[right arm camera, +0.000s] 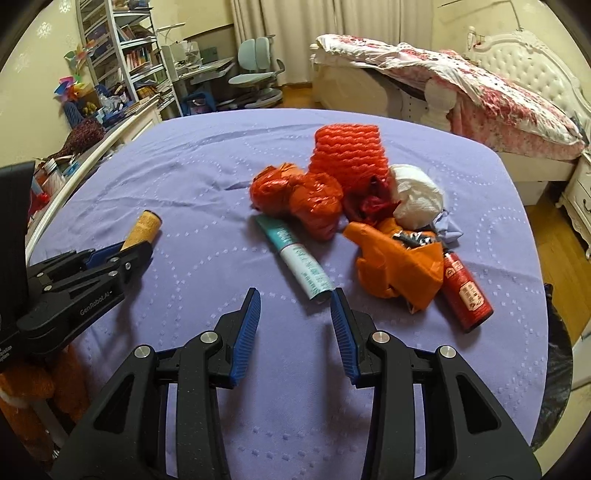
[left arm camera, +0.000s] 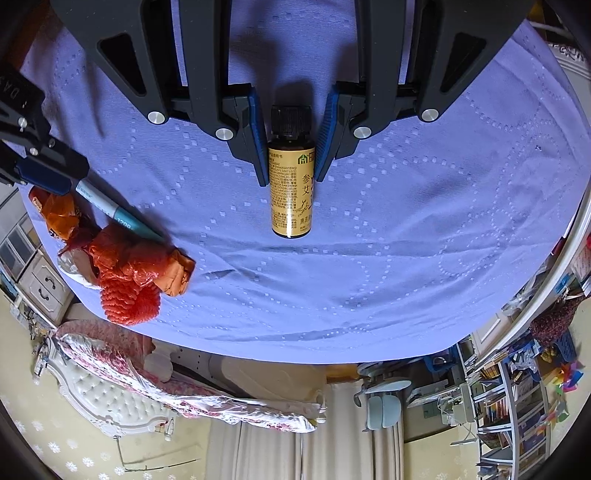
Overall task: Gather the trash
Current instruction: 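Grasp the gold can with the left tool while the right tool grasps the teal tube, then carry the gold can and teal tube over the bin and release both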
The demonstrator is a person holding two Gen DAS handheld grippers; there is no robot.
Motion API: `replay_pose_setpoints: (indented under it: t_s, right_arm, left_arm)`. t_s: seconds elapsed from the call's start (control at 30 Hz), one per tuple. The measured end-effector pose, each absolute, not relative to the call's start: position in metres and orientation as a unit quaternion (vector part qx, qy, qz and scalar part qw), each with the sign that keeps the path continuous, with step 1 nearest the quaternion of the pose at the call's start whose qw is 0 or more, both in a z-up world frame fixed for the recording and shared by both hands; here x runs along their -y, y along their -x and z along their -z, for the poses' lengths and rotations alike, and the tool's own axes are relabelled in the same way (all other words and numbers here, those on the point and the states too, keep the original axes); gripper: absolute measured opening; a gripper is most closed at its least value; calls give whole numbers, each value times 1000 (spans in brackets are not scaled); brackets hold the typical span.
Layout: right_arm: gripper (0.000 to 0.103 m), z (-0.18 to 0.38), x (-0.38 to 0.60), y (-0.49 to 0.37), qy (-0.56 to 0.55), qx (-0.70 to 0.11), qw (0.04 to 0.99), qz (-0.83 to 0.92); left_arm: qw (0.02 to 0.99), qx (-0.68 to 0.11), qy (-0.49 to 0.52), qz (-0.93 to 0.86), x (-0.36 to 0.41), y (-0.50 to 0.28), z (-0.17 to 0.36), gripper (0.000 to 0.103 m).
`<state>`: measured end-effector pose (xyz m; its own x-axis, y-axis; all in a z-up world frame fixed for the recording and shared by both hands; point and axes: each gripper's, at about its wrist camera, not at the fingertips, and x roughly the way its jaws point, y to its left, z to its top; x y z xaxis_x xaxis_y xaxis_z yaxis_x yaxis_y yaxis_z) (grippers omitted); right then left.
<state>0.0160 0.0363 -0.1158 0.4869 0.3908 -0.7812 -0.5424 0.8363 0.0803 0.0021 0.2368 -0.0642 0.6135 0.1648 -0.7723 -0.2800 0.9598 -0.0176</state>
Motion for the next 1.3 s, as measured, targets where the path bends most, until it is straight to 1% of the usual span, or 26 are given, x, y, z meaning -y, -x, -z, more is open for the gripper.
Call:
replay_pose_setpoints:
  t_s: [0.3, 0.33, 0.37, 0.4, 0.47, 0.57, 0.97, 1.3]
  right_arm:
    - [39, 123, -65, -42, 105, -423, 857, -276]
    - [37, 126, -69, -45, 109, -426, 855, -276]
    - [30, 129, -71, -47, 113, -430, 852, -276]
    - [27, 131, -72, -47, 116, -432, 851, -275]
    - [21, 131, -72, -44, 127, -427, 853, -272]
    - [17, 132, -70, -38, 129, -424, 853, -274]
    - [15, 117, -27, 4, 98, -409, 865, -273]
    - [15, 95, 42, 26, 56, -380, 897, -219]
  left_arm:
    - [897, -419, 59, -130, -238, 0, 63, 27]
    - [897, -419, 59, -130, -238, -1, 63, 27]
    - [897, -419, 59, -130, -238, 0, 63, 27]
    - [897, -419, 60, -130, -238, 0, 63, 27]
    - [897, -419, 60, -130, -238, -1, 62, 27]
    - [897, -419, 59, -129, -236, 0, 62, 27]
    - [904, -411, 62, -100, -206, 11, 59, 27]
    - [920, -386, 47, -44, -148, 17, 39, 27]
